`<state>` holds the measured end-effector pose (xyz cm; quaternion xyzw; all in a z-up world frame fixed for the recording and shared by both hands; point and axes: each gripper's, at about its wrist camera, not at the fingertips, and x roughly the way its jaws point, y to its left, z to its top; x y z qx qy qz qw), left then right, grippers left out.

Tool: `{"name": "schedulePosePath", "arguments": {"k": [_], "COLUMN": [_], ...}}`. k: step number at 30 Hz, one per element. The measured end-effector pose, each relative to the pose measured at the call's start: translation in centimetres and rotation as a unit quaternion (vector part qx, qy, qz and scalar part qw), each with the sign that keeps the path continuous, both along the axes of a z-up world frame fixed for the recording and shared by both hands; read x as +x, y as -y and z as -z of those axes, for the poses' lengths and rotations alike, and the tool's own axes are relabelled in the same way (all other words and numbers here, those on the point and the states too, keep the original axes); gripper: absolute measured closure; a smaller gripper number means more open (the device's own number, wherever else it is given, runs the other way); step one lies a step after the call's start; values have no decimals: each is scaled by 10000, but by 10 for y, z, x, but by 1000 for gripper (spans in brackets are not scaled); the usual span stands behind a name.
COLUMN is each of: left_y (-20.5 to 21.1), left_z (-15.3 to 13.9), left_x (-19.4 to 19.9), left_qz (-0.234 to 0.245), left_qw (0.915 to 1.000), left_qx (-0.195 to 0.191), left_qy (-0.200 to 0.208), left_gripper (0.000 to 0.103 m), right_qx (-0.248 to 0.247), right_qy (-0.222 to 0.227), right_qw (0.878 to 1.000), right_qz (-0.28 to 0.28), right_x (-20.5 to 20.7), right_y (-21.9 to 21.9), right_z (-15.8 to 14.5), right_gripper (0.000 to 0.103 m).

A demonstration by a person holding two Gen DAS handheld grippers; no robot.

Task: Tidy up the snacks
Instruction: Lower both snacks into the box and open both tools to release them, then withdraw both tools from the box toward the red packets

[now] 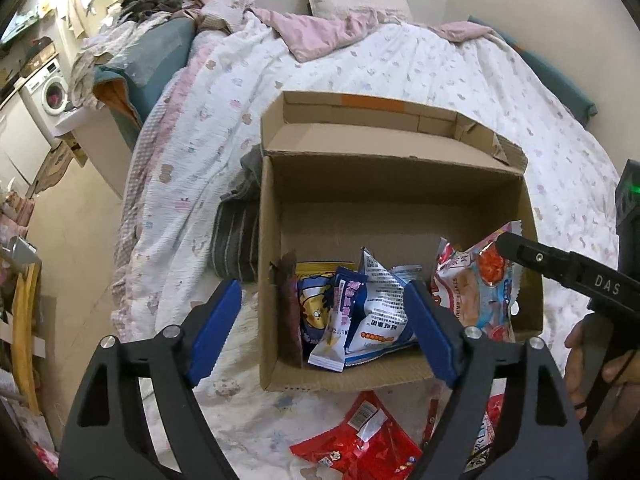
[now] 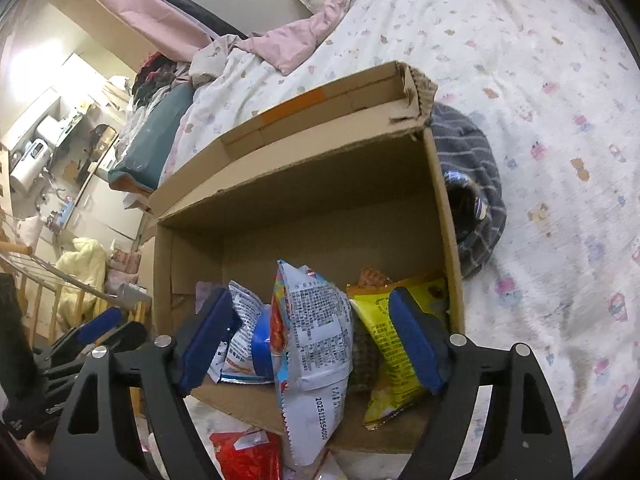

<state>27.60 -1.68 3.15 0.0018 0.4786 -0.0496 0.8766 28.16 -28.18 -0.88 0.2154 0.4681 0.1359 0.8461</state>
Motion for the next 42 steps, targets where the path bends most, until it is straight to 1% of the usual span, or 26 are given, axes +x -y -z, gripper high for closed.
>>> {"name": "schedulePosePath", "arguments": {"k": [3,5,7,9,11,14,15,17,19,21,25,28,31,34,36,38,42], "left_y": [-8,-13,-15,-16,-18,-22,-23,-24,-24,-23,-22,-19,-12,-8,-10,-12,-9], "left_z": [-6,-11,-15,-17,-17,-16,-16,-19,-20,-18,-11,-9,-7,-4,-1,1,5], "left_x": [-10,-18,-27,-37,-46,-56,-59,-68,-72,-76,-84,-93,-103,-111,-113,-116,-119], "left_qz": [-123,-141,-40,23,9,-100,-147,-208,-222,-201,-184,-147,15,73,62,25,30], "left_qw": [9999,9997,9996,9996,9996,9995,9993,9983,9981,9982,9988,9985,9983,9984,9988,9992,9990], "left_qx": [-119,-181,-233,-203,-202,-222,-213,-114,-46,-65,-79,-63,100,241,205,68,225], "left_qy": [18,60,126,182,216,196,256,525,581,564,456,525,567,502,431,393,387], "left_gripper": [22,20,16,15,15,15,15,15,15,15,15,15,15,15,15,15,15], "right_qx": [-89,-178,-158,-21,131,122,94,54,-43,-131,-183,-223,-226,-265,-328,-373,-468], "right_qy": [130,306,417,490,467,425,422,444,500,578,599,605,580,550,491,436,260], "right_qw": [9999,9994,9990,9988,9988,9990,9991,9990,9987,9982,9980,9979,9981,9981,9982,9983,9985], "right_qz": [-20,-44,-66,-59,-31,19,21,8,-20,-81,-86,-56,-19,37,77,106,141], "right_x": [-6,-12,-17,-24,-30,-37,-41,-48,-55,-65,-84,-98,-112,-125,-131,-137,-144], "right_y": [-1,-3,-2,-1,1,1,1,1,-1,-1,2,7,12,20,26,31,42], "right_z": [-8,-15,-21,-25,-25,-26,-27,-30,-33,-35,-37,-39,-37,-33,-30,-26,-17], "right_gripper": [20,20,20,20,20,20,20,19,19,19,19,19,19,19,19,19,19]}}
